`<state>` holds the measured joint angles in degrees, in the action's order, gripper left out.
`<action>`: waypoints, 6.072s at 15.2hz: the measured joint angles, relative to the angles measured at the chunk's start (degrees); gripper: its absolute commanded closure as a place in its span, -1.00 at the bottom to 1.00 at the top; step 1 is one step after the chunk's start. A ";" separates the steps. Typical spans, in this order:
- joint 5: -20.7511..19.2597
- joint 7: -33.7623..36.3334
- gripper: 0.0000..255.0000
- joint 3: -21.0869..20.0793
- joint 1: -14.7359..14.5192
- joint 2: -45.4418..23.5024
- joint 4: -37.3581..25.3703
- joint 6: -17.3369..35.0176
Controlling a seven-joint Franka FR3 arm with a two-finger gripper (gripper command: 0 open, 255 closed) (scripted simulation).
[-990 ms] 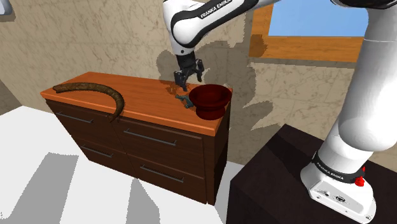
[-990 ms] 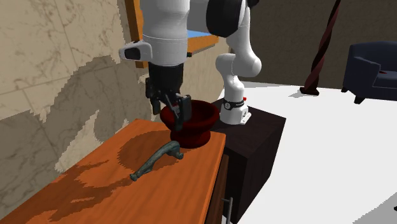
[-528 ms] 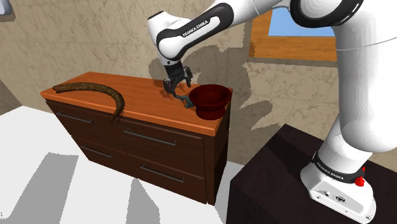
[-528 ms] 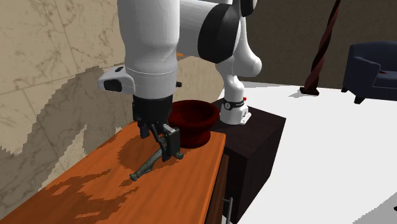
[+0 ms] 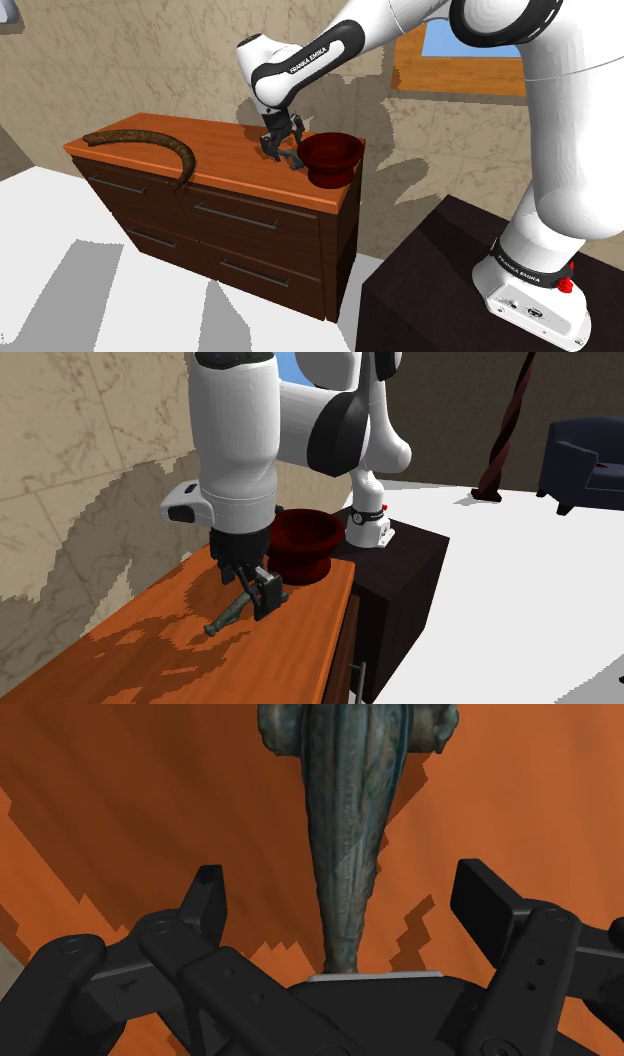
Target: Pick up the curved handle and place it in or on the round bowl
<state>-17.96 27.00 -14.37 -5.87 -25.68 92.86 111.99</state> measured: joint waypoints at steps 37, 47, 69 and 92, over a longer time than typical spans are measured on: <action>1.82 -3.16 1.00 -0.72 -0.40 3.52 -10.79 -13.83; 1.90 -4.63 1.00 -0.81 -1.10 3.00 -19.22 -21.56; 9.32 -5.70 1.00 -0.79 2.23 33.82 24.14 -7.66; 9.33 -5.33 -1.00 -1.08 2.03 33.43 22.85 -8.52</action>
<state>-8.63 21.67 -15.44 -3.84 7.75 115.71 103.47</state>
